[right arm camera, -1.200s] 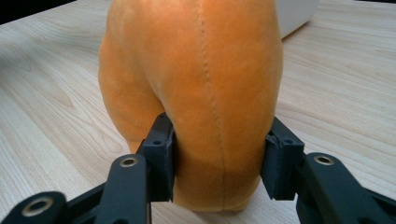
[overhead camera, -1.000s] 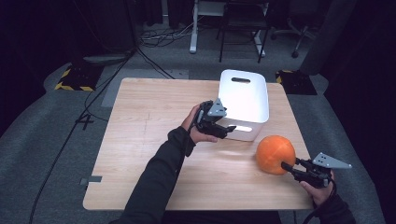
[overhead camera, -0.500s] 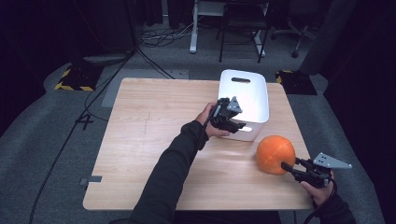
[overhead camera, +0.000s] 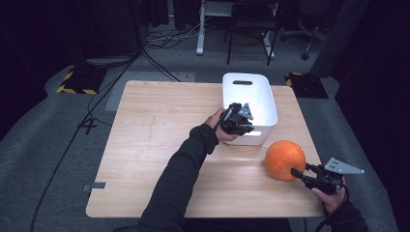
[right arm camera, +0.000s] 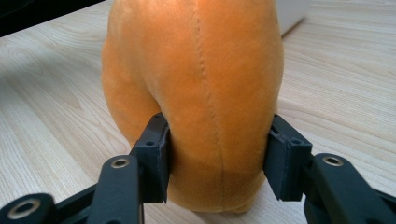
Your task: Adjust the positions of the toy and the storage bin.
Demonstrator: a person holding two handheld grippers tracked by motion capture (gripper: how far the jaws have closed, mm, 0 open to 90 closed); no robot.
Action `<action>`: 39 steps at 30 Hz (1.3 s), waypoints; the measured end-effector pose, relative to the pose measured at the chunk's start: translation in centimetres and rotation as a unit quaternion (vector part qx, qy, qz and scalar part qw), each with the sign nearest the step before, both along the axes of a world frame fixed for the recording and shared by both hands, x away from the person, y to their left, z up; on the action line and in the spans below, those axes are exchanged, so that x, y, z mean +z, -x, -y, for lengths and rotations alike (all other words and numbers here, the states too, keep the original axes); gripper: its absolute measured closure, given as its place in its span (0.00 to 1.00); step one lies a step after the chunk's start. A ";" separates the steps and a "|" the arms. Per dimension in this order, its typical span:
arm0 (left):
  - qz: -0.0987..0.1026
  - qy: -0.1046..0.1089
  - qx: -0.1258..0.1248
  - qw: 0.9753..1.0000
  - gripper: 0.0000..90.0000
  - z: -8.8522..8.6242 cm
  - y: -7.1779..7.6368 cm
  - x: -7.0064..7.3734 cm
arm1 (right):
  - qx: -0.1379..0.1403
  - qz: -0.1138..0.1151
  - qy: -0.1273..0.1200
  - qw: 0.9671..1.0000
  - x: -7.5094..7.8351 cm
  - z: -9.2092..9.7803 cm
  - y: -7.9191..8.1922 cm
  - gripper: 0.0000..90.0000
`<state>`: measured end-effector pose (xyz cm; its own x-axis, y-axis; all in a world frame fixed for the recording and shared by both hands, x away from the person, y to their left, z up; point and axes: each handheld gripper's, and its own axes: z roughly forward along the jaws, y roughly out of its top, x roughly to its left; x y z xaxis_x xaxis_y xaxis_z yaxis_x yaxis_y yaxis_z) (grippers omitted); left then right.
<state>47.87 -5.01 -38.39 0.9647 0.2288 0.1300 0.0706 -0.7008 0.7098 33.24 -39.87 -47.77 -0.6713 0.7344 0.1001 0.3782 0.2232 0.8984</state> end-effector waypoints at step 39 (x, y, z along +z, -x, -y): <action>0.069 0.100 0.066 0.990 0.38 -11.4 10.8 1.7 | 0.004 0.002 0.002 1.000 0.4 -0.5 -0.1 0.44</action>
<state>37.08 6.36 -36.68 0.9013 0.3855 0.1974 0.0448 -0.5363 0.8428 33.36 -39.39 -47.41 -0.6772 0.7296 0.0947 0.3729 0.2294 0.8991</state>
